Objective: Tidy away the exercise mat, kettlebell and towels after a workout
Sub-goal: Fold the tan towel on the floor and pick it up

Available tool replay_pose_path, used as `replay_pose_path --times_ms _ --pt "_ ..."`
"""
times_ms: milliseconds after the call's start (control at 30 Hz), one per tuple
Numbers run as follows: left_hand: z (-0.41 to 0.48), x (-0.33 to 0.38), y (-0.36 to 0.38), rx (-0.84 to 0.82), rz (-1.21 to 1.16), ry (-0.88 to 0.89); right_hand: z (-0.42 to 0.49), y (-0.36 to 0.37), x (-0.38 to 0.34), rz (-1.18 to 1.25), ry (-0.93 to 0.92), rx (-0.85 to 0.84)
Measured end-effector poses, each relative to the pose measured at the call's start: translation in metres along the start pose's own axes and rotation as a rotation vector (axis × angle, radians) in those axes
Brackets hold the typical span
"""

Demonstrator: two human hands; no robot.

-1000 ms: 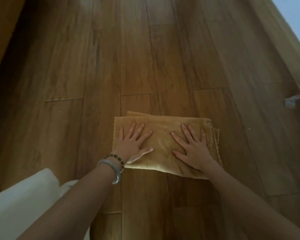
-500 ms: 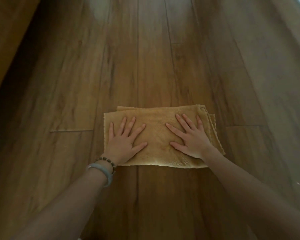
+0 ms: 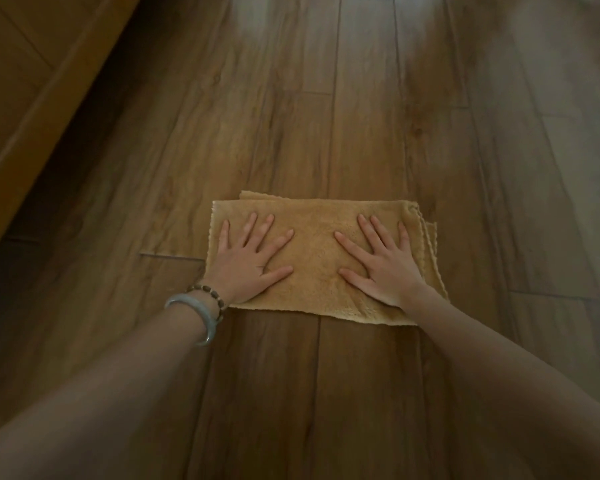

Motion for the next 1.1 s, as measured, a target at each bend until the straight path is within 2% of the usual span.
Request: replay_pose_path --times_ms 200,333,467,667,933,1033,1100 --pt "-0.087 -0.002 0.026 0.028 0.009 -0.021 -0.054 0.024 -0.062 0.056 -0.061 -0.031" --pt "-0.098 0.004 0.032 0.032 0.039 0.001 -0.071 0.027 -0.068 0.073 -0.061 0.01" --pt "-0.064 0.001 0.017 0.021 0.063 0.107 -0.058 0.022 -0.06 0.068 -0.043 0.019" --pt "0.023 -0.01 -0.004 -0.099 0.067 0.149 -0.001 0.001 -0.015 0.058 0.098 0.038" --pt "0.091 -0.018 -0.025 -0.062 0.1 0.207 0.04 -0.016 0.019 0.118 0.32 0.07" --pt "0.101 -0.019 -0.027 0.041 0.127 0.225 0.042 -0.016 0.022 0.135 0.344 0.073" --pt "0.1 -0.02 -0.025 0.03 0.146 0.225 0.043 -0.018 0.022 0.137 0.336 0.061"
Point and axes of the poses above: each hand's wrist, its own z-axis towards the middle knuckle, its own y-axis out of the palm, x = y × z, the point moved 10 cm from there along z, towards the middle knuckle, and after that the axes turned 11 degrees about z, right-handed, at the moved point
